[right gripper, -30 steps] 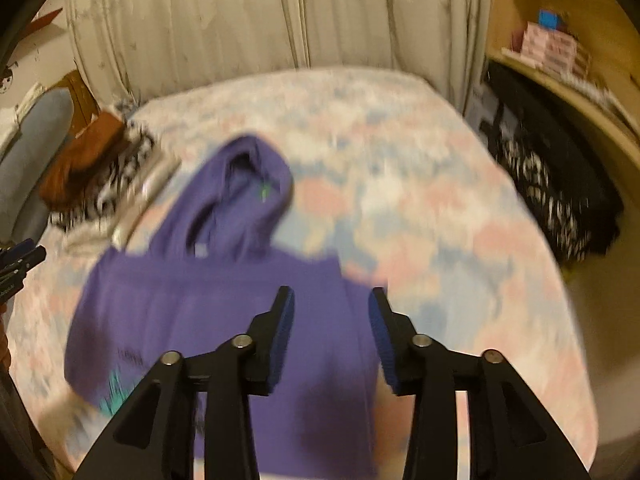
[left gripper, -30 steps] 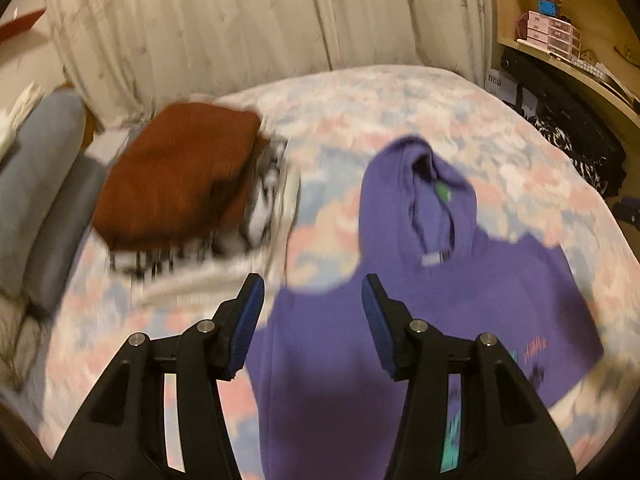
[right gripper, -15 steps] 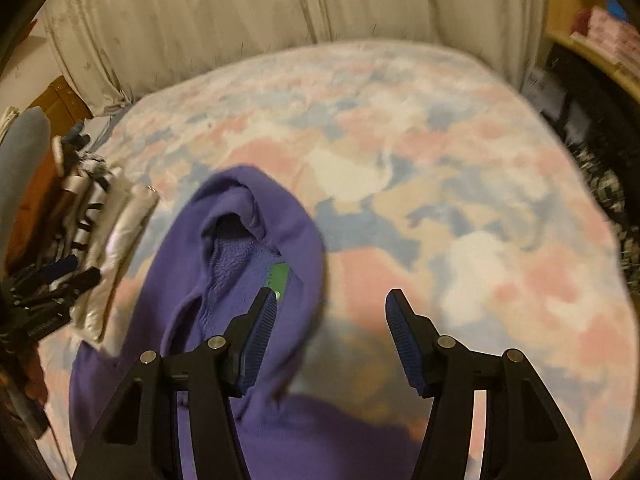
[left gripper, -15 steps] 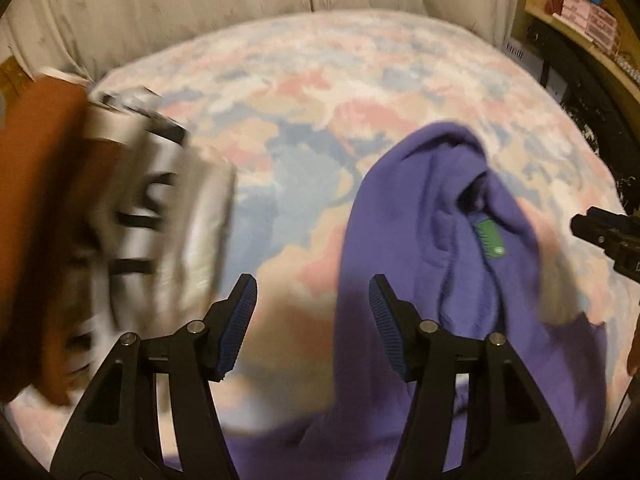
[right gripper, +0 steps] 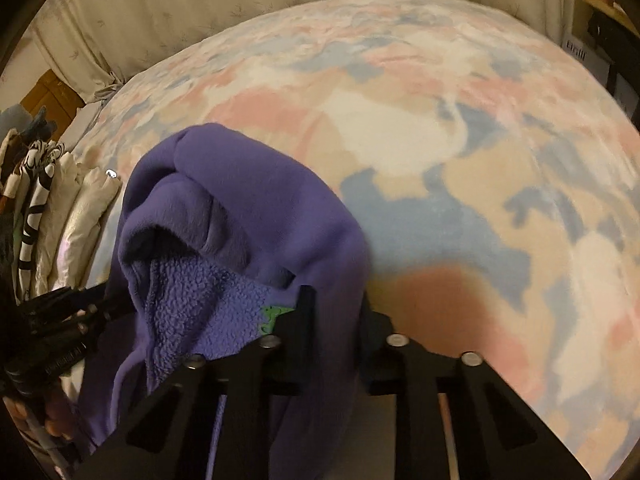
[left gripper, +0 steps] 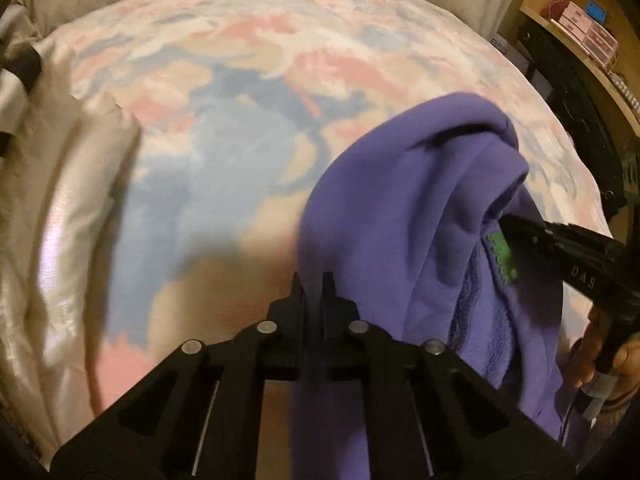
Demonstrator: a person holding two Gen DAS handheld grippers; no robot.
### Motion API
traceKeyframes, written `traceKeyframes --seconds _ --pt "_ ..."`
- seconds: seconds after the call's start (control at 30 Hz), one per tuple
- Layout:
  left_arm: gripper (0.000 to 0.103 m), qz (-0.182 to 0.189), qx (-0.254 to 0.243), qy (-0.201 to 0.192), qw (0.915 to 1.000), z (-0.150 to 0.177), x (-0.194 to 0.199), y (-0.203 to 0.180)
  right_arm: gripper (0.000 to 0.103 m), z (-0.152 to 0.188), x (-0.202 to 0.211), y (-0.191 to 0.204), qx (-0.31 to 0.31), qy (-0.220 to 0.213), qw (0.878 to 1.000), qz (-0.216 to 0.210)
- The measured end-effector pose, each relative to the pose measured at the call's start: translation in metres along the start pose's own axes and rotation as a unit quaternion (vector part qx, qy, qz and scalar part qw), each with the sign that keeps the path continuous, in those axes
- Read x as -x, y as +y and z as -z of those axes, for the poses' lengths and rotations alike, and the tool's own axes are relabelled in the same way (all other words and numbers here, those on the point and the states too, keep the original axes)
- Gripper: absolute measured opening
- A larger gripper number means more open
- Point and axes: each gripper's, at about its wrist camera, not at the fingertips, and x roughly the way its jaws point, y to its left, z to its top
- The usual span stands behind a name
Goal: Fold large clothes
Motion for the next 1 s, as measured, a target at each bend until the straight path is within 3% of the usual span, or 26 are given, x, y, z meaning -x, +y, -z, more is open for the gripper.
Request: traceKeyframes --seconds 0.13,0.33,0.57,0.8,0.9,1.0 --pt "0.003 -0.036 -0.017 -0.035 0.9986 0.002 0.032 -0.006 0.011 0.003 0.027 0.001 0.006 -0.023 1.000 0.006" --pt "0.003 -0.032 -0.021 -0.071 0.9967 0.015 0.114 -0.005 0.010 0.013 0.114 0.010 0.017 -0.079 0.997 -0.005" --pt "0.003 -0.027 -0.027 -0.101 0.9941 0.078 0.217 -0.018 0.010 0.066 0.231 0.034 0.050 -0.136 0.989 -0.026" --pt "0.003 -0.010 -0.027 -0.100 0.9946 0.183 0.266 -0.022 0.010 0.176 0.300 0.055 0.106 -0.164 0.981 -0.011" --pt "0.003 -0.001 -0.021 -0.081 0.9965 0.231 0.259 -0.019 0.010 0.243 0.308 0.061 0.122 -0.168 0.978 -0.002" --pt "0.003 0.000 -0.022 -0.057 0.9981 0.270 0.238 -0.019 0.010 0.311 0.290 0.063 0.135 -0.138 0.981 0.006"
